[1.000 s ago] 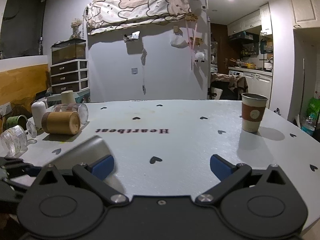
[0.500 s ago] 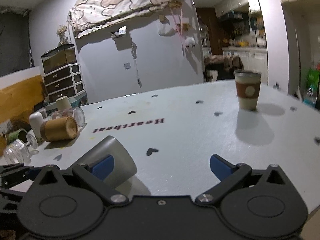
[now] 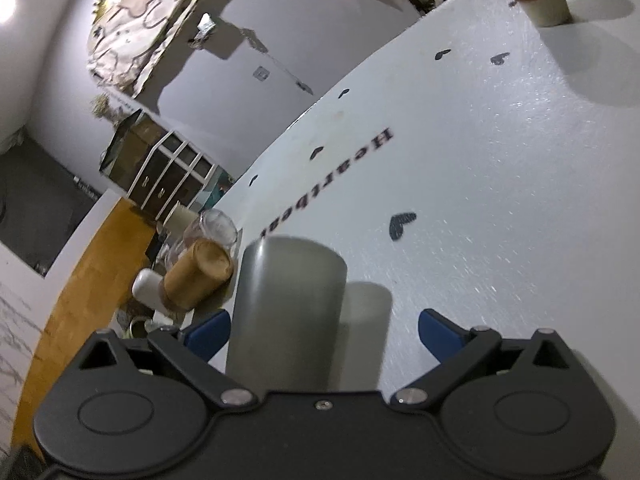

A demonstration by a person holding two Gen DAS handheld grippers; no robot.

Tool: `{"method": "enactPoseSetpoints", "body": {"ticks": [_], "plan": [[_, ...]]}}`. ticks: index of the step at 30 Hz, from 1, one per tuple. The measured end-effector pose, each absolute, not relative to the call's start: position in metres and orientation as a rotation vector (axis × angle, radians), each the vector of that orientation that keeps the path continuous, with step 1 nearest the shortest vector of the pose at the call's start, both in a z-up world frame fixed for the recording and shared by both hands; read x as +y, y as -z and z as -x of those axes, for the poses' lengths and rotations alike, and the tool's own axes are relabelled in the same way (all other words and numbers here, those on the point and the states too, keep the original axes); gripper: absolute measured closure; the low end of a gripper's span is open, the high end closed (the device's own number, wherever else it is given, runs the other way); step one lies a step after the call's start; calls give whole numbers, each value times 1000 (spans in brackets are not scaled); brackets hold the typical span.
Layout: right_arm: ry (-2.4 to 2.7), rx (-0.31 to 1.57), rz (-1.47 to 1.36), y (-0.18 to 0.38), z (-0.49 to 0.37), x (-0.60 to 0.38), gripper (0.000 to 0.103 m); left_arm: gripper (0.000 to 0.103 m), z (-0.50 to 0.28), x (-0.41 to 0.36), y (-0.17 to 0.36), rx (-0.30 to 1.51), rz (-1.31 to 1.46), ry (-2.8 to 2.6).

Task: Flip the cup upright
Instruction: 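Lift the grey cup with the left tool while the right tool approaches it, then grasp the grey cup with the right tool while the left tool opens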

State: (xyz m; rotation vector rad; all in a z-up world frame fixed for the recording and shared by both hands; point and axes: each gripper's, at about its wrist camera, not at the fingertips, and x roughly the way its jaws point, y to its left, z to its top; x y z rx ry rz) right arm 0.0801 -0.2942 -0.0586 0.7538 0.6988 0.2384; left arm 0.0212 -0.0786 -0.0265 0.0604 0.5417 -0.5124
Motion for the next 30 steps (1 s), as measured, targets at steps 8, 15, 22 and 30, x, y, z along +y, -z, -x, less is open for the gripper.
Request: {"method": "enactPoseSetpoints", "body": {"ticks": [8, 15, 22, 30], "plan": [[-299, 781, -752, 51, -124, -275, 2, 44, -26, -79, 27, 553, -38, 502], [-337, 807, -685, 50, -135, -269, 28, 43, -27, -75, 29, 556, -24, 521], [-355, 620, -440, 13, -87, -259, 29, 43, -25, -81, 37, 569, -44, 527], [-361, 500, -162, -3, -35, -244, 29, 43, -26, -84, 52, 582, -36, 543]]}}
